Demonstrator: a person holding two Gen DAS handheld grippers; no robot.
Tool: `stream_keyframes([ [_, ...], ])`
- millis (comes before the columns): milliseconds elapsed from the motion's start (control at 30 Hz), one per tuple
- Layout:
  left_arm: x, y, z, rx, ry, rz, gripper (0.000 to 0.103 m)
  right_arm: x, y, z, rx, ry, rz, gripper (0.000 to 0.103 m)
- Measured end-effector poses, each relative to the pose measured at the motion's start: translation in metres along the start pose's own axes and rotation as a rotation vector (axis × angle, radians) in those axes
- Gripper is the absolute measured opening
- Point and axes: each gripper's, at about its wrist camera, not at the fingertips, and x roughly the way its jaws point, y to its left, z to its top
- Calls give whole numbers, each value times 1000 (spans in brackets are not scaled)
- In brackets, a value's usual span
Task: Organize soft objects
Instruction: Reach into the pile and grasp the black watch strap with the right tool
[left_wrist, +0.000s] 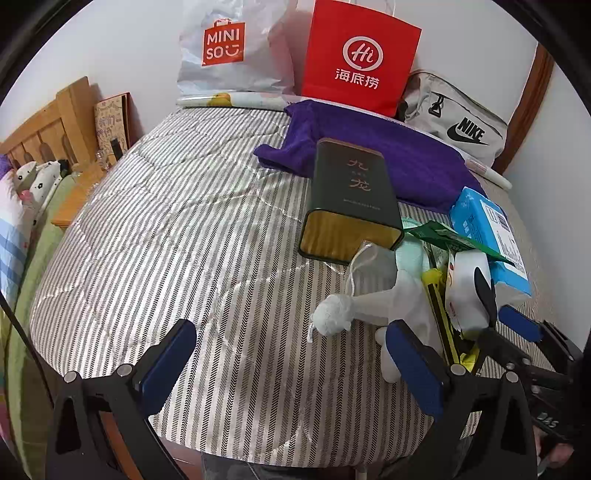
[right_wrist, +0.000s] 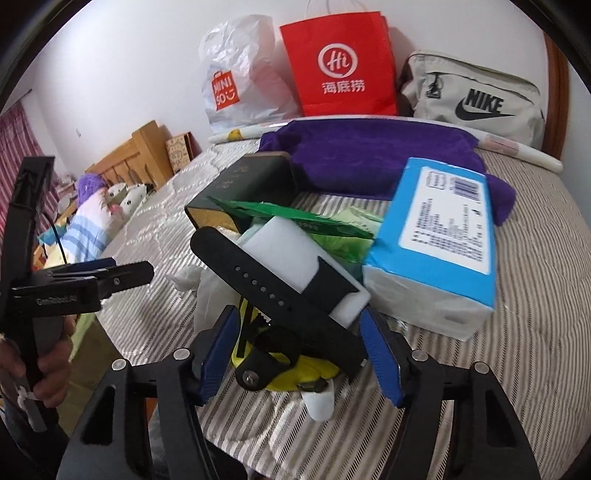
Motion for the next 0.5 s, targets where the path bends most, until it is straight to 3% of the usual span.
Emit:
stream_keyframes([
  [167,7,6,1,-4,14,-22,103,12,5,2,-29,20,-65,50],
  [300,11,12,1,-19,24,-28,103,4,0,7,-19,12,-36,36],
  [500,11,16,-1,-36,28,-43,103,0,-6,9,2,15,-3,31],
])
